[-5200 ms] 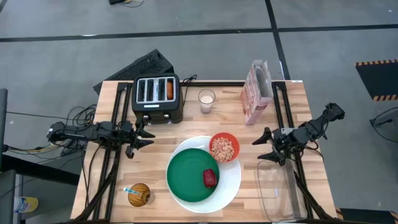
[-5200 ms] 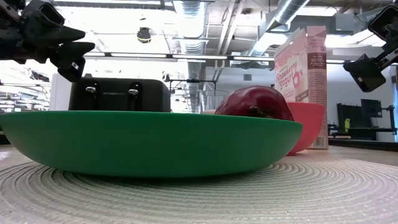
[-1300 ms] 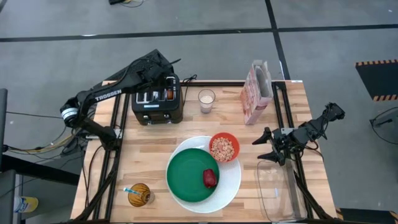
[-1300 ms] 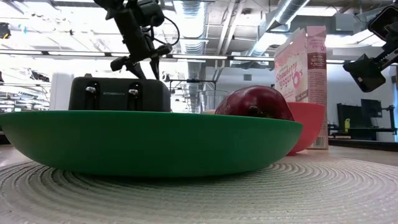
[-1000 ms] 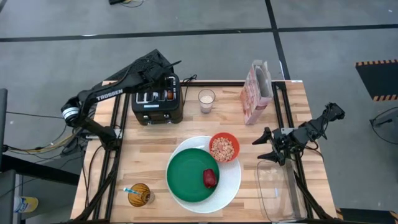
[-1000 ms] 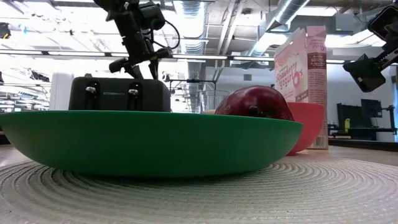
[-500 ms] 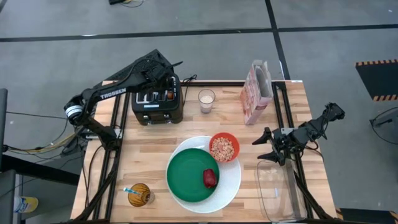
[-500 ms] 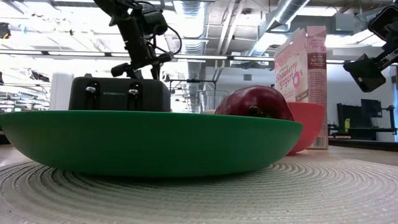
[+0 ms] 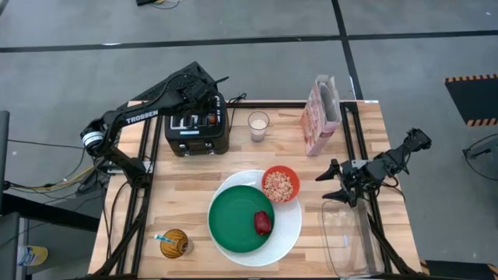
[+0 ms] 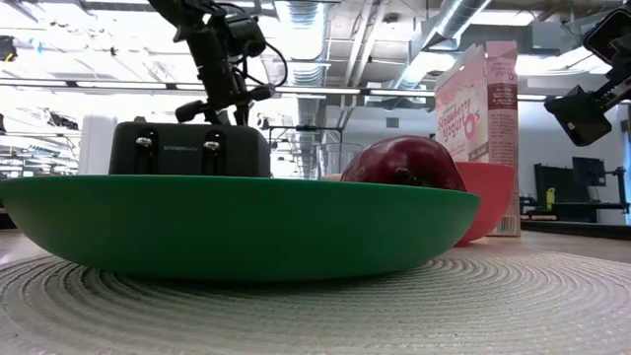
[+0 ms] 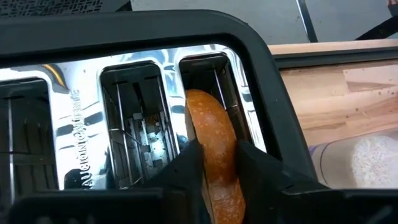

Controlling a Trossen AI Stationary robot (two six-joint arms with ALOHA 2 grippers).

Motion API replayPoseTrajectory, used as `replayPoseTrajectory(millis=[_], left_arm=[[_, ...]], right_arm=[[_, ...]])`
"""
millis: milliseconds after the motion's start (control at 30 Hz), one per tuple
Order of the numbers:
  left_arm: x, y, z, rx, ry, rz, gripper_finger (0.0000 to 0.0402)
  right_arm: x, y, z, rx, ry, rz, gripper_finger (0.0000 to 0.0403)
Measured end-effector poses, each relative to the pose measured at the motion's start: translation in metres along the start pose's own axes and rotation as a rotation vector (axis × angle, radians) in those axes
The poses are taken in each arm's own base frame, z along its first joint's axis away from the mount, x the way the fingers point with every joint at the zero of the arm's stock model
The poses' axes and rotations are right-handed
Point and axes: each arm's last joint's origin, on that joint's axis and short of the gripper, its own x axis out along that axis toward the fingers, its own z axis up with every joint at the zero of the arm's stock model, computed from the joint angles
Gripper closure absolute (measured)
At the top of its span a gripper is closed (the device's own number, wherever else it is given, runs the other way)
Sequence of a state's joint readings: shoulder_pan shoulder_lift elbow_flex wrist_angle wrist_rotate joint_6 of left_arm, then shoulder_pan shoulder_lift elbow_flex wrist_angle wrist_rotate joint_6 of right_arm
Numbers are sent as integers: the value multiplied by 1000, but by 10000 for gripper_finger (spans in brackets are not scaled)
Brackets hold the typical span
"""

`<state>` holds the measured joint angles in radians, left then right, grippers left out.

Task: Arrange a breakfast setting
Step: Put the toasted bread into the plate

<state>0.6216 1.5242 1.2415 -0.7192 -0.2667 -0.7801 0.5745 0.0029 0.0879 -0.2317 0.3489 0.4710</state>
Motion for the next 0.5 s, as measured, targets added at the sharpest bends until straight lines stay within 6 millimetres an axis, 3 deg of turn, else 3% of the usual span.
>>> replayPoseTrajectory(millis=[233, 500], left_arm=[[1, -1, 0, -16, 3, -15, 370], [1, -2, 0, -24, 11, -33, 380]], right_arm=[[0, 0, 0, 0, 0, 0, 25], [0, 0, 0, 0, 0, 0, 25]])
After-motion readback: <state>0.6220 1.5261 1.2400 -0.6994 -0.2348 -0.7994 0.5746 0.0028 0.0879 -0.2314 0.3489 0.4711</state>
